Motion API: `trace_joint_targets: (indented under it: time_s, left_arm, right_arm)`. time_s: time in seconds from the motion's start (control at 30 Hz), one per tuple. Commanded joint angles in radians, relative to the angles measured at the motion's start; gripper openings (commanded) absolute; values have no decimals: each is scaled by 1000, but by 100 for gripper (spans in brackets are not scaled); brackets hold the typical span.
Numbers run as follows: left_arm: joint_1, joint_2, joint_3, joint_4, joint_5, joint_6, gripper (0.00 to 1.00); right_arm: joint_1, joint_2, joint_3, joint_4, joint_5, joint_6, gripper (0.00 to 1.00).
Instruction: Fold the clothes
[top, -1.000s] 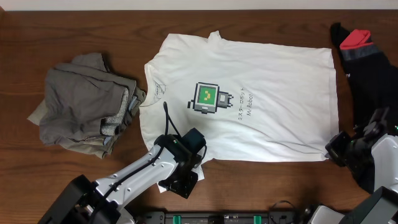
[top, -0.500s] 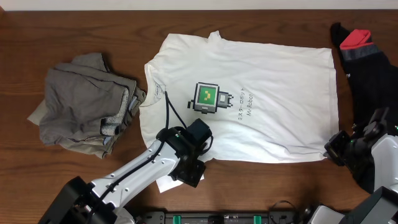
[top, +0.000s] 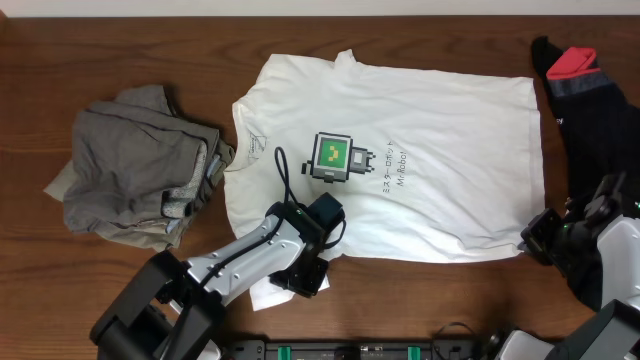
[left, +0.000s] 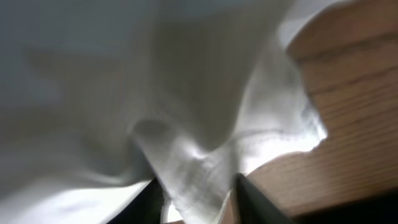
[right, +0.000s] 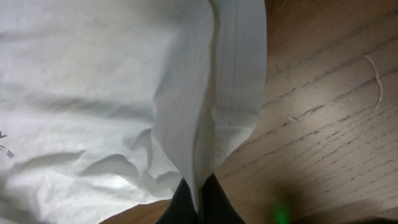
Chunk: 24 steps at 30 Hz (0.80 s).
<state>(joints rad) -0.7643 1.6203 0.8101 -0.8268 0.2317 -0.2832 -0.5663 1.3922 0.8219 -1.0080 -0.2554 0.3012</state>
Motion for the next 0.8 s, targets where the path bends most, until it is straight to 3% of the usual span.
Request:
trace_joint_targets:
  time_s: [0.0, 0.07, 0.23, 0.5, 0.77]
  left_arm:
    - [-3, 6, 4, 7, -42, -35, 14]
    - [-3, 6, 4, 5, -42, -37, 7]
    - [-3, -5, 24, -58, -41, -64, 6]
    - [-3, -68, 262, -447, -40, -23, 6]
    - [7, -137, 408, -628, -195, 9, 6]
  right_arm:
    - [-7, -1, 16, 2, -15, -22, 1]
    - [-7, -1, 16, 3, -15, -22, 1]
    - [-7, -1, 16, 6, -15, -22, 1]
    - [-6, -7, 93, -76, -79, -137, 1]
    - [-6, -51, 240, -257, -74, -165, 1]
